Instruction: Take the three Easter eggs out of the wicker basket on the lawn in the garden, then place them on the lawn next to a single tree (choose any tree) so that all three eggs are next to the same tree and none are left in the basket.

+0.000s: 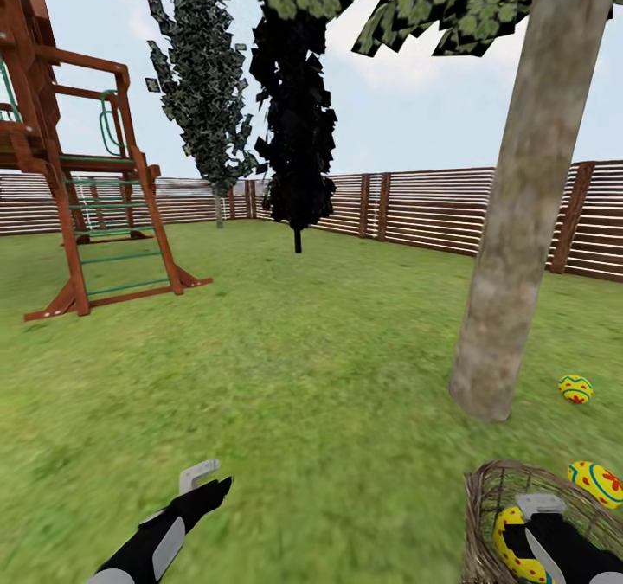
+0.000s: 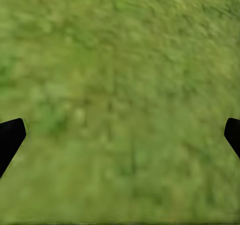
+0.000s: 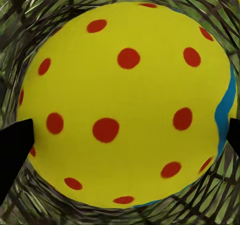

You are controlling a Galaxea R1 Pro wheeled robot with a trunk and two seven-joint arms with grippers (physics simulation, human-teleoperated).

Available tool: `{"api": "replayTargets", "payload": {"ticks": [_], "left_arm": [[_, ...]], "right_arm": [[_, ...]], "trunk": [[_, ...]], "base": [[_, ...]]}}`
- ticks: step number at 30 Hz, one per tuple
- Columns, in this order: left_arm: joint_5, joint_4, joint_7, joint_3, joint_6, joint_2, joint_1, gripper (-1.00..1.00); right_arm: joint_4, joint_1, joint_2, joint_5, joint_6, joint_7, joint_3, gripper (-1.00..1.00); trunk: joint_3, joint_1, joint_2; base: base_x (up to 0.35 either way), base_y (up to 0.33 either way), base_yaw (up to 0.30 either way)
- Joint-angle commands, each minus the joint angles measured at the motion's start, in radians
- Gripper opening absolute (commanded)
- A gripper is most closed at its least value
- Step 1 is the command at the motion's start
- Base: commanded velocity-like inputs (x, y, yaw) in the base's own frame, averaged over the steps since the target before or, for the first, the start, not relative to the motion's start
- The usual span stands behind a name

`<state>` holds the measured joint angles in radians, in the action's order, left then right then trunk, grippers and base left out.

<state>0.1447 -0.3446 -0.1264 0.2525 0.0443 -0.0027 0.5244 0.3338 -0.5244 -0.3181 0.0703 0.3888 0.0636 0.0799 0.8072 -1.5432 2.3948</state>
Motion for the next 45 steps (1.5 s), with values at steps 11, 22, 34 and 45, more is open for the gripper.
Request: {"api": "replayTargets", "payload": {"ticks": [11, 22, 34, 45], "left_arm": [[0.010, -0.001, -0.006, 0.002, 0.003, -0.002, 0.000, 1.00], [0.010, -0.001, -0.004, 0.003, 0.004, 0.000, 0.000, 1.00], [0.010, -0.001, -0.004, 0.002, 0.005, -0.001, 0.000, 1.00], [0.010, -0.001, -0.004, 0.002, 0.006, -0.002, 0.000, 1.00]], "right_arm": [[0.002, 0.000, -0.001, 0.009, 0.006, 0.007, 0.008, -1.00], [0.002, 0.000, -0.002, 0.012, 0.007, 0.006, 0.006, -1.00], [0.002, 0.000, -0.002, 0.011, 0.007, 0.007, 0.006, -1.00], [0.002, 0.000, -0.001, 0.008, 0.008, 0.007, 0.008, -1.00]], "trunk": [[-0.033, 0.043, -0.077], [-0.068, 0.085, -0.154], [-0.106, 0.131, -0.238], [-0.140, 0.173, -0.315]], "base": [[-0.090, 0.101, 0.000], [0.000, 0.000, 0.000], [0.000, 0.000, 0.000], [0.000, 0.000, 0.000]]}}
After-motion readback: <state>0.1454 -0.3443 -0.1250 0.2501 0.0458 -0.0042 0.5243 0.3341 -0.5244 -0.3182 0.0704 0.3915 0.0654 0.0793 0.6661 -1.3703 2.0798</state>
